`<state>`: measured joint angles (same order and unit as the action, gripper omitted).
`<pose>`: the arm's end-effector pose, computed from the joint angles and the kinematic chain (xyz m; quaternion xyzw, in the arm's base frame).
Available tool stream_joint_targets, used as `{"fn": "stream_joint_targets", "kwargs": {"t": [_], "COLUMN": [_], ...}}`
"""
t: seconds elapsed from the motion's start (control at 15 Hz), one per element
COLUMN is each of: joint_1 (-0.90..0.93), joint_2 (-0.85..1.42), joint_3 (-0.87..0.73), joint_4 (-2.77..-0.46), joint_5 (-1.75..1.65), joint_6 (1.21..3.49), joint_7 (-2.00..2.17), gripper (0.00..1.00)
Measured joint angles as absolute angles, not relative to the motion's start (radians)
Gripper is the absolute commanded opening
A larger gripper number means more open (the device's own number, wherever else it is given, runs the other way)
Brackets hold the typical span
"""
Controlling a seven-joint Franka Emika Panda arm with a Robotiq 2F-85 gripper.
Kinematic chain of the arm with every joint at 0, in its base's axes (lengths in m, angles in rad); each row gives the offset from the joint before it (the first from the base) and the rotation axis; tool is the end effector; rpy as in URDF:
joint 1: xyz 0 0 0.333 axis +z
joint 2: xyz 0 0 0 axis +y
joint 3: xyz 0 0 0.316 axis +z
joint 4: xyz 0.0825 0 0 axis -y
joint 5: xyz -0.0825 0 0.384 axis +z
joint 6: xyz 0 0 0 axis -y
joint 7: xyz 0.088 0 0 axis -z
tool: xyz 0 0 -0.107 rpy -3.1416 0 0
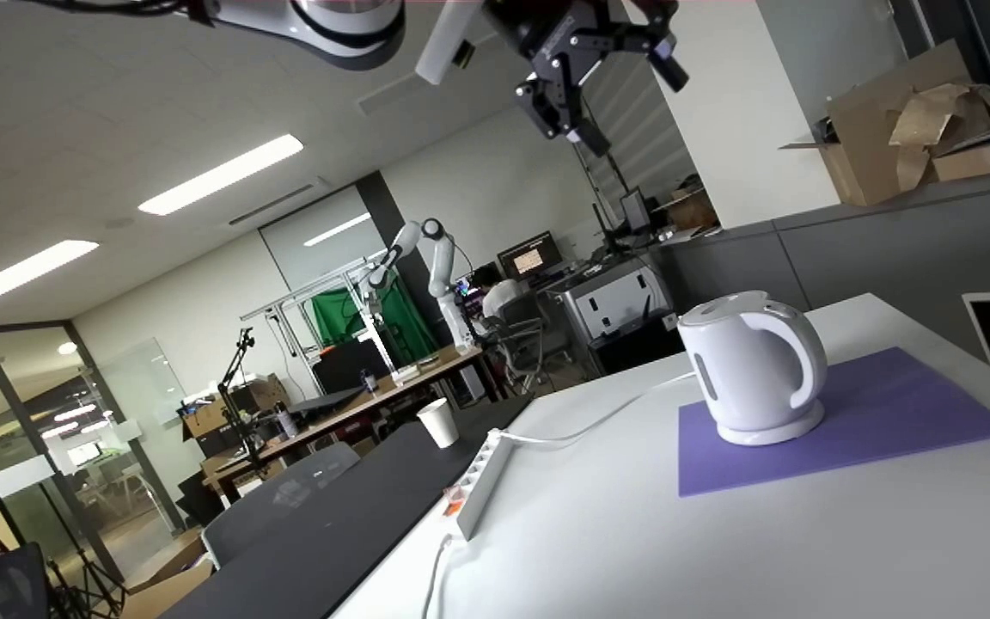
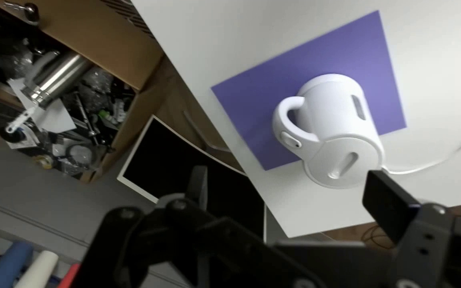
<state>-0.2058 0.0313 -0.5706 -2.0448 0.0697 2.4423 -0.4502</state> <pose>0.4213 -0.4103 0.4671 0.9661 -0.1797 0.1617 0.0910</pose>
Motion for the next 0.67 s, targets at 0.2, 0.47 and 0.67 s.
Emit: {"fn": "stream_joint_targets", "kwargs": {"t": [0.2,0.47,0.67], "joint_1": [-0.272,-0.279,-0.28], "joint_2": [0.169,0.197,0.197], "joint_3": [-0.54,-0.537,-0.536], "joint_4": [-1.908,-1.876,-1.873], "joint_5": [0.059,0.059,0.059], "joint_6": [2.377,2.362,2.36], "joint_7": [-0.402,-0.392,-0.391], "gripper": [1.0,1.0,1.0]}}
